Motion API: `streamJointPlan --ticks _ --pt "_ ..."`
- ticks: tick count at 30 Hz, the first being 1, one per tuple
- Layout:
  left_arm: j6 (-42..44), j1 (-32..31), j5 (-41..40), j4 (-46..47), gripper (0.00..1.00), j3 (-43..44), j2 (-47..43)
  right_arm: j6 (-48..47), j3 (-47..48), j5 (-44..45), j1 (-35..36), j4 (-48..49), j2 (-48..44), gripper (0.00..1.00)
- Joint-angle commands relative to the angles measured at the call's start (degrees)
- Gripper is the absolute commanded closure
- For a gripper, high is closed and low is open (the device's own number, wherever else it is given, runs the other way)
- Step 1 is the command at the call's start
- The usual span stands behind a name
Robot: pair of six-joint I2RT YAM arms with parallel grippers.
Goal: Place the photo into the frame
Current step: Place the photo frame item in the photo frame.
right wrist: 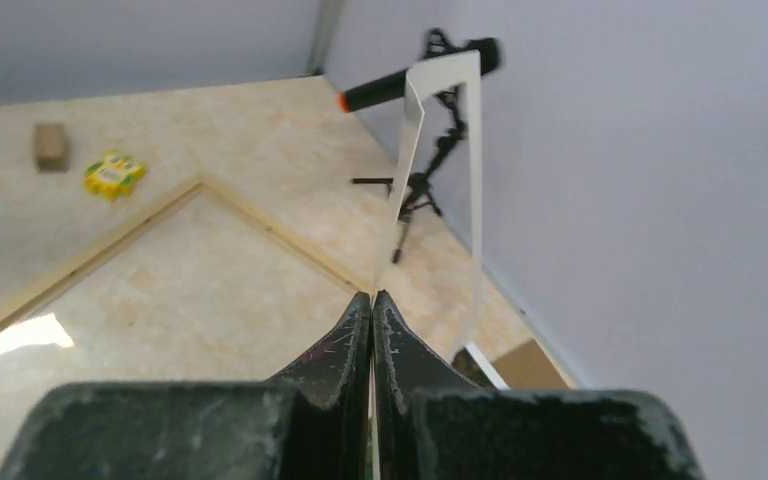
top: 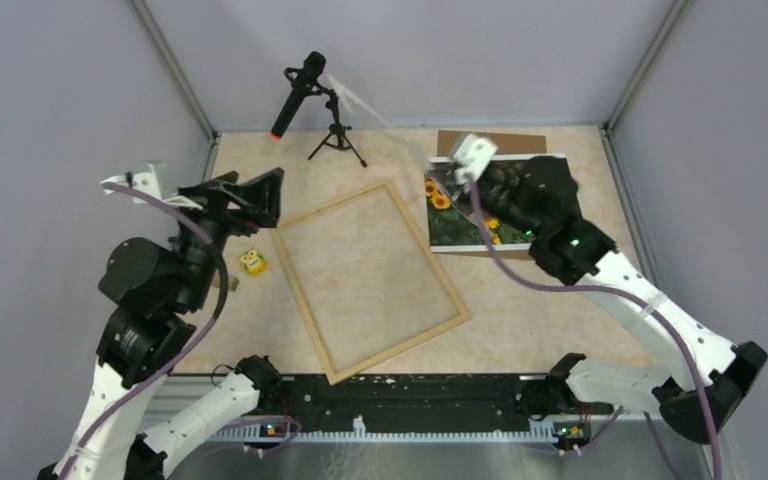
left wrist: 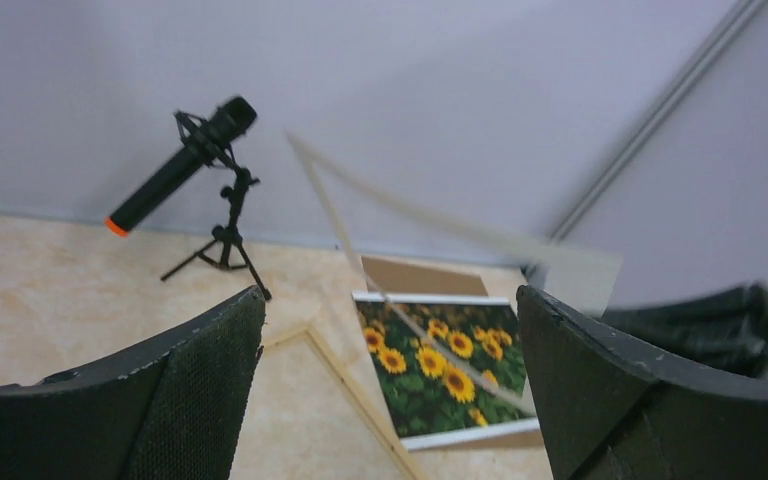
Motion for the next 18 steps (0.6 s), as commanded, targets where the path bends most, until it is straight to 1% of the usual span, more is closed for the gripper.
streamJointPlan --ticks 1,3,5,7,9,11,15,16,17,18 --pt "2.6 -0.1 -7.4 2.1 0.02 1.8 0.1 -14.9 -4.9 9.2 15.7 -4.7 3.4 1.00" --pt "2.1 -0.1 -7.5 3.1 0.02 0.9 -0.2 -16.2 -9.7 12.6 22.6 -1.5 4.6 1.00" --pt "2.9 -0.1 -6.2 6.3 0.02 -1.7 -0.6 -16.3 -13.9 16.7 28.7 1.1 6.6 1.00" --pt "3.0 -0.1 -5.5 6.8 0.02 -3.1 0.2 -16.2 -18.6 19.9 34.6 5.6 9.1 1.00" --pt "3.1 -0.1 -6.3 6.7 0.01 -3.6 2.4 -13.9 -20.5 22.5 37.6 8.5 12.7 1.00" --pt "3.5 -0.1 -6.1 7.8 0.01 -3.2 5.2 -11.8 -20.3 22.8 39.3 8.3 16.4 1.00" --pt "6.0 -0.1 1.1 8.4 0.01 1.1 12.9 -10.7 -20.6 23.7 42.2 9.1 20.9 1.00" --pt "6.6 -0.1 1.6 8.4 0.01 1.3 13.9 -10.1 -20.6 24.1 42.6 9.1 21.9 0.93" --pt "7.1 -0.1 1.3 8.8 0.01 0.7 14.5 -9.2 -20.3 25.0 42.8 8.9 23.0 0.75" --pt "7.7 -0.1 0.8 10.0 0.01 -0.5 14.7 -8.3 -19.9 26.8 43.1 8.8 24.1 0.55"
